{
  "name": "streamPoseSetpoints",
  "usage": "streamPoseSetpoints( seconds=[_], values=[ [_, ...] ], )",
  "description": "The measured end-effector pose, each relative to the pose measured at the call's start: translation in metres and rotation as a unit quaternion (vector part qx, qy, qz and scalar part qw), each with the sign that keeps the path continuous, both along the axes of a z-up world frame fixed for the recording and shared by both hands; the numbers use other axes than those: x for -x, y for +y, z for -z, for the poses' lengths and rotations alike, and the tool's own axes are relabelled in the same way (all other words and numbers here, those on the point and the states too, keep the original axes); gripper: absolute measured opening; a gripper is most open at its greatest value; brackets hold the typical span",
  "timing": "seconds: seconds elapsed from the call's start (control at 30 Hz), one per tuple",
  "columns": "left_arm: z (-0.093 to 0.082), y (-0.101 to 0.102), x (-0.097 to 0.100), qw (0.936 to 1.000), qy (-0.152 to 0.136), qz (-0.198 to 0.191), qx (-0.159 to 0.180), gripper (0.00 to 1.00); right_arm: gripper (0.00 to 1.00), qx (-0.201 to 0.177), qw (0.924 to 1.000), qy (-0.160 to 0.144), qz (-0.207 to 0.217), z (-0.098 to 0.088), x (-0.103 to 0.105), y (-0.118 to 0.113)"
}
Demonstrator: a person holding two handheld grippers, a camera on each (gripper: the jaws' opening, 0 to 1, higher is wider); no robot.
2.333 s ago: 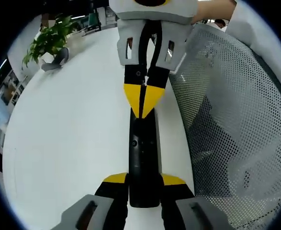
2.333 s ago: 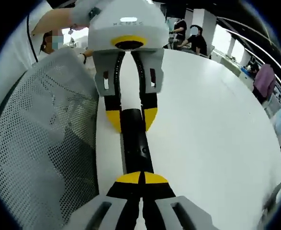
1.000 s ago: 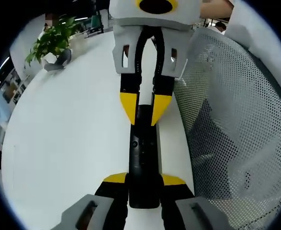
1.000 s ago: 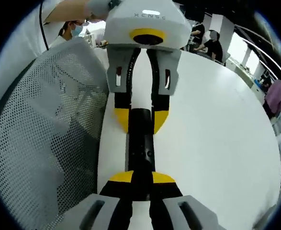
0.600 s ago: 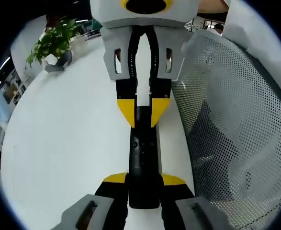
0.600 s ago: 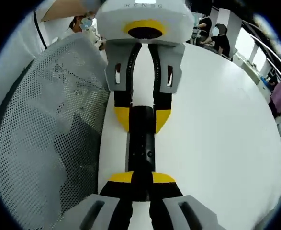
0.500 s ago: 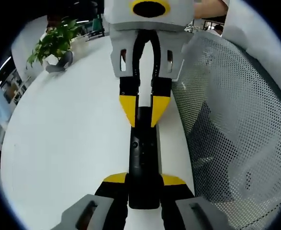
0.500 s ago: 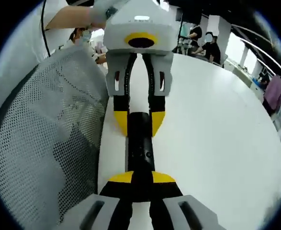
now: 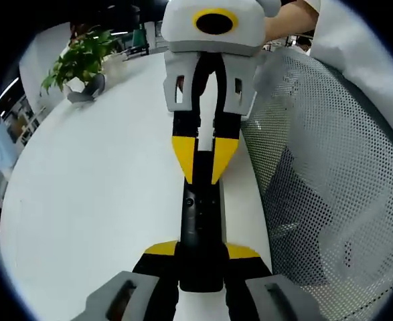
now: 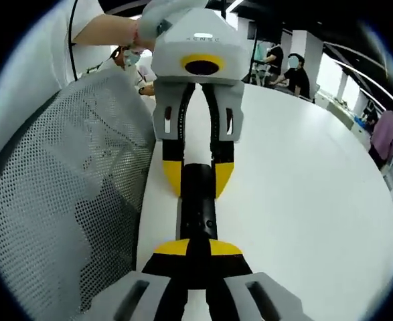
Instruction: Press the specified remote control buttons in sequence, fully releasing each button before pressing the next.
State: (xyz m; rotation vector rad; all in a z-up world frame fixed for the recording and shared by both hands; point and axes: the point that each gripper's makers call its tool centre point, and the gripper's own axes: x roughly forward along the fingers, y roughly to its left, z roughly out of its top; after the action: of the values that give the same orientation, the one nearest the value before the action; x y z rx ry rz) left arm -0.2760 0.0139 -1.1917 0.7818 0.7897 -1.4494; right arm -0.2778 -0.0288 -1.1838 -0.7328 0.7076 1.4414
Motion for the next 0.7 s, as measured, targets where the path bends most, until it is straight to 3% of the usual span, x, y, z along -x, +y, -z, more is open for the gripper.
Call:
streamPoseSetpoints(
  seconds=[0.07, 0.17, 0.33, 0.43, 0.57, 0.63, 0.7],
  values=[
    [-0.0002, -0.0002, 0.0002, 1.0, 0.001, 0.003, -0.002, 0.24, 0.05, 0.019, 0.9998, -0.004, -0.01, 0.0012, 0.0005, -0.0003],
    [0.0, -0.0004, 0.0001, 1.0, 0.0, 0.002, -0.001, 0.24, 0.05, 0.051, 0.9983, 0.019, 0.019, 0.0014, 0.0001, -0.0004],
    [0.0002, -0.0002, 0.0001, 1.0, 0.001, 0.001, 0.003, 0.24, 0.05, 0.082, 0.9966, 0.001, 0.008, 0.0033, 0.0012, 0.0017],
    [0.0002, -0.0005, 0.0004, 1.0, 0.001, 0.001, 0.005, 0.24, 0.05, 0.062, 0.9978, -0.002, 0.022, 0.0026, 0.0003, 0.0],
    [0.0003, -0.0007, 0.0002, 1.0, 0.0, 0.0, 0.001, 0.24, 0.05, 0.001, 0.9953, 0.033, 0.091, 0.0007, -0.0019, 0.0001],
    [0.0003, -0.0004, 0.0, 1.0, 0.0, 0.0, 0.0, 0.24, 0.06, 0.001, 0.9958, 0.034, 0.085, 0.0004, -0.0017, 0.0008],
    [0.0003, -0.0003, 0.0, 1.0, 0.0, 0.001, 0.0, 0.24, 0.05, 0.019, 0.9988, -0.002, 0.044, 0.0019, -0.0017, 0.0012]
  ],
)
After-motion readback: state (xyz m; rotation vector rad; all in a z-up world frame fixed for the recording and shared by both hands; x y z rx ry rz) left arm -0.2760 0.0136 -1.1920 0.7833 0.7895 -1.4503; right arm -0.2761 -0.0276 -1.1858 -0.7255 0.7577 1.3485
